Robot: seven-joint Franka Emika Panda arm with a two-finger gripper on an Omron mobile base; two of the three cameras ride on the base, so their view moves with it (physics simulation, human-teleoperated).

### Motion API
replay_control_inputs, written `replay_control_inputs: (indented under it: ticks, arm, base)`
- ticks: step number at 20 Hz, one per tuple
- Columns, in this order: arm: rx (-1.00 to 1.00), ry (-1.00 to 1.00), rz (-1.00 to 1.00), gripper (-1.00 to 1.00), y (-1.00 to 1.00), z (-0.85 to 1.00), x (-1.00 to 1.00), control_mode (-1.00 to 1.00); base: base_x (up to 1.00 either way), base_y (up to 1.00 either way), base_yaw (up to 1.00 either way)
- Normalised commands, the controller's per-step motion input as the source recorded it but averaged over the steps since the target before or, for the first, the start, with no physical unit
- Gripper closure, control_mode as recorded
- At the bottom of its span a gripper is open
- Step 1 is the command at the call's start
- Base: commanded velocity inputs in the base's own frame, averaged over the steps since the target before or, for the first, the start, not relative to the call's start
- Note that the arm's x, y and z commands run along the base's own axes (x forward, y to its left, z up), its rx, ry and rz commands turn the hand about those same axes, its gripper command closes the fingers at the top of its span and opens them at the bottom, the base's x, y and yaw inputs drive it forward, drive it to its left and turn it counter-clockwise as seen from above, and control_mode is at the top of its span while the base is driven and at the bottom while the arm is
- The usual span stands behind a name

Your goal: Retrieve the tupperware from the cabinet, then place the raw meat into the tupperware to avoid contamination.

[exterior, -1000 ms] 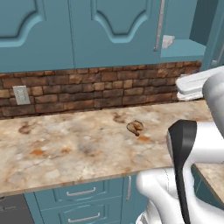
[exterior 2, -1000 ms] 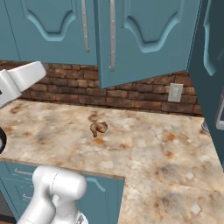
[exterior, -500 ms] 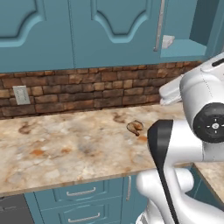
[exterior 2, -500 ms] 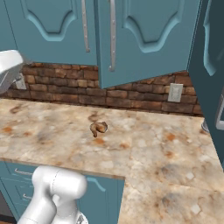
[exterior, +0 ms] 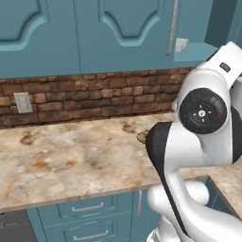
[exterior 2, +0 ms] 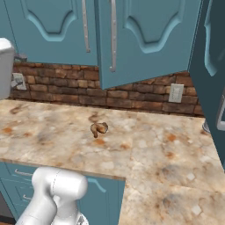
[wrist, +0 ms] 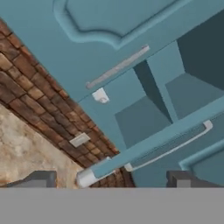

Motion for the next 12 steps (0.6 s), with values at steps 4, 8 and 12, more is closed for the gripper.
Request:
replay_control_inputs:
  ticks: [4,8,12]
  arm:
    - [-0.25,0.16,-0.17,-1.0,-0.04,-0.25,0.14,-1.0]
    - [-0.2,0.18,-0.17,-1.0,-0.01,-0.23,0.31,-1.0]
    - [-0.15,0.11,-0.18,-1.0,-0.04,-0.15,0.4,-1.0]
  base:
    - [0.0,0.0,0.0]
    - [0.0,0.0,0.0]
    - [0.0,0.0,0.0]
